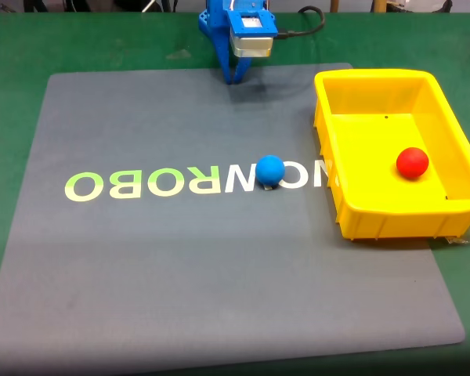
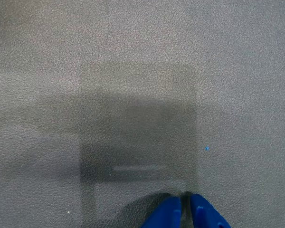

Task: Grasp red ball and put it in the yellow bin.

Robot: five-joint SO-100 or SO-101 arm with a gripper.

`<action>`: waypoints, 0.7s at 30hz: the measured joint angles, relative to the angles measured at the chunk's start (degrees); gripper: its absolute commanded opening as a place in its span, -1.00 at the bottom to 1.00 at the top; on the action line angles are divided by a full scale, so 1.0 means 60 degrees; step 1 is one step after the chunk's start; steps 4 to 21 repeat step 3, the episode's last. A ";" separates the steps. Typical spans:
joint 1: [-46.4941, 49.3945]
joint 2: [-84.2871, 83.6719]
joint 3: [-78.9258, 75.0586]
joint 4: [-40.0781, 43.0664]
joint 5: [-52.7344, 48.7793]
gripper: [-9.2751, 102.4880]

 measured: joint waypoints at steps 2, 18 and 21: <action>0.0000 0.0000 0.0015 0.0000 0.0000 -0.83; 0.0000 0.0000 0.0015 0.0000 0.0000 -0.83; 0.0000 0.0000 0.0015 0.0000 0.0000 -0.83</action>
